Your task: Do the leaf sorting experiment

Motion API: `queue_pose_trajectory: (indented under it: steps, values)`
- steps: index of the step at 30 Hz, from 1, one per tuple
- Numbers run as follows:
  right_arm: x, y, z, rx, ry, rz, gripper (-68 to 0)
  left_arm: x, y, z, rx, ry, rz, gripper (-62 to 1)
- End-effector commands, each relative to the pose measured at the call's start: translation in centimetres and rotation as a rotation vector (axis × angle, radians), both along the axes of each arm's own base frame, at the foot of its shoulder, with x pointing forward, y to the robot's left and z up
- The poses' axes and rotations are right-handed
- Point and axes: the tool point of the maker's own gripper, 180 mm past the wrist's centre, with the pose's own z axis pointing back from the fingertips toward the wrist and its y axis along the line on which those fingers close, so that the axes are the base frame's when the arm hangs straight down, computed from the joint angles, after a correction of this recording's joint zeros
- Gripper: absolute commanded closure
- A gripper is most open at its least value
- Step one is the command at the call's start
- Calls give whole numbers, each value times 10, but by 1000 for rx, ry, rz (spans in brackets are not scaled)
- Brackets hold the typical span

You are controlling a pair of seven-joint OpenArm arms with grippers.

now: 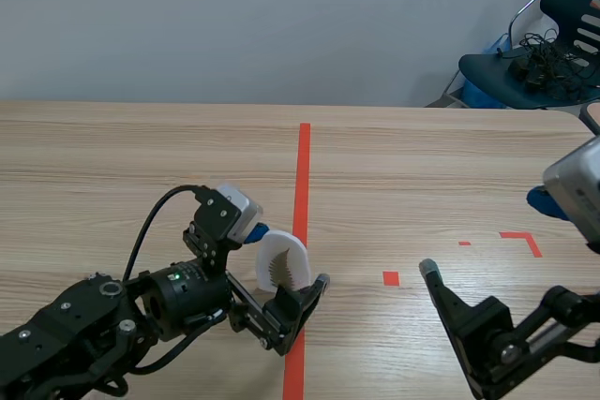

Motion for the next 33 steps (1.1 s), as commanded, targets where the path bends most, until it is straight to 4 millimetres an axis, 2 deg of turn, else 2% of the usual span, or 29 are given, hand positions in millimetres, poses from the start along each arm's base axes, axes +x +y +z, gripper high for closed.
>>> queue_pose_trajectory:
  steps: [1, 5, 8, 11, 14, 19, 21, 23, 26, 30, 33]
  values:
    - [3, 2, 11, 7, -31, 7, -679, 4, 1, 12, -26, -38, 5, -623]
    - [3, 2, 11, 7, -32, 7, -679, 4, 3, 13, -30, -45, 5, -611]
    - [3, 2, 11, 7, -31, 7, -679, 1, 1, 14, -39, -38, -10, -429]
    - [3, 1, 9, 0, -20, 3, -679, 0, 0, 14, -47, -37, -19, -295]
    - [2, 1, 8, -2, -16, 2, -679, 0, 0, 14, -47, -37, -18, -199]
    - [2, 1, 8, -2, -16, 2, -679, 0, 0, 14, -47, -37, -19, -83]
    - [2, 1, 8, -2, -16, 2, -679, 0, 0, 15, -47, -37, -19, -54]
    - [2, 1, 8, -2, -16, 2, -679, -1, -1, 17, -54, -37, -37, -53]
    - [2, 1, 8, -2, -16, 2, -679, -3, 0, 34, -94, -54, -71, -53]
    - [3, 1, 8, -2, -17, 2, -679, 9, 28, 67, -71, -154, -39, -53]
    - [3, 0, 9, -2, -17, 1, -679, 27, 66, 89, -75, -183, 61, -53]
